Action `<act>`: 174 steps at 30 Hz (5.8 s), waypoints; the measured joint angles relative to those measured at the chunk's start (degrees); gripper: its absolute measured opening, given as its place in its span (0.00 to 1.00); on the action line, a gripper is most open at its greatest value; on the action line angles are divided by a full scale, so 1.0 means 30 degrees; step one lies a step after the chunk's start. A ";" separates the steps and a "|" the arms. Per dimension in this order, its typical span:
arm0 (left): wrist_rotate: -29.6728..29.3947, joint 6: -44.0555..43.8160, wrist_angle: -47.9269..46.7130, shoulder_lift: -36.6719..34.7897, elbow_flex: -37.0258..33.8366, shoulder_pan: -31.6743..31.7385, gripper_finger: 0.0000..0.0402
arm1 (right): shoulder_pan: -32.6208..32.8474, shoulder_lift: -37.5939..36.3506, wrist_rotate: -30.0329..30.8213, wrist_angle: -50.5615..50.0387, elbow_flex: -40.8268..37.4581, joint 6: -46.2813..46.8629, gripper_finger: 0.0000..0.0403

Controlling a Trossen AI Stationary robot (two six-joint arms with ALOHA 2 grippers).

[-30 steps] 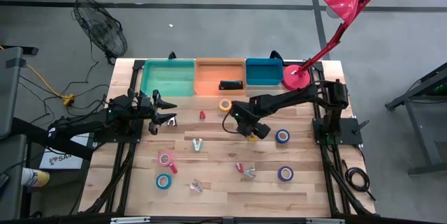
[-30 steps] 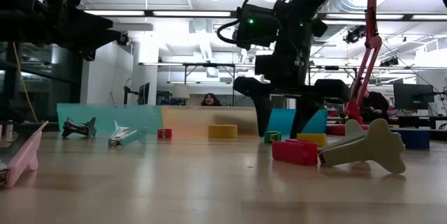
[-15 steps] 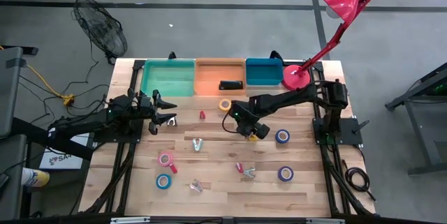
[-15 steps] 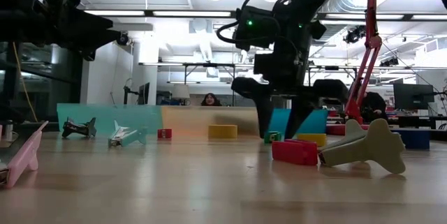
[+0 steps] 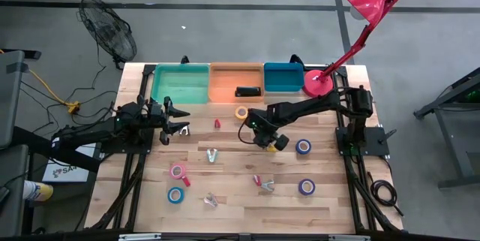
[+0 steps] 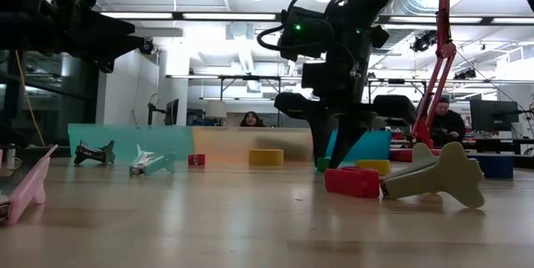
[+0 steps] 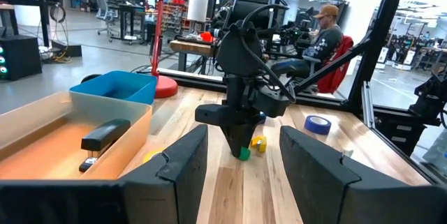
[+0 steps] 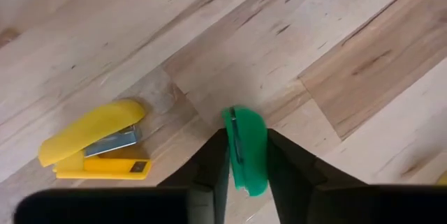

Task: Pick and place Stapler, Stapler remover, tape
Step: Put the green stapler into the orange bin, then put the small yellow stapler into the orange bin

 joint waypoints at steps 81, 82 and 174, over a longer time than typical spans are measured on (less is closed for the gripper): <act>0.0000 -0.0003 0.0014 0.0000 0.0007 -0.0003 0.44 | -1.0003 0.1027 0.0349 0.2593 0.4860 1.1682 0.19; 0.0000 -0.0003 0.0007 -0.0007 0.0000 0.0004 0.44 | -1.0003 0.1027 0.0531 0.2606 0.4860 1.1683 0.21; 0.0000 -0.0003 0.0007 -0.0007 0.0005 -0.0001 0.44 | 0.6339 -0.3337 0.6266 -0.3484 -0.2460 2.7478 0.64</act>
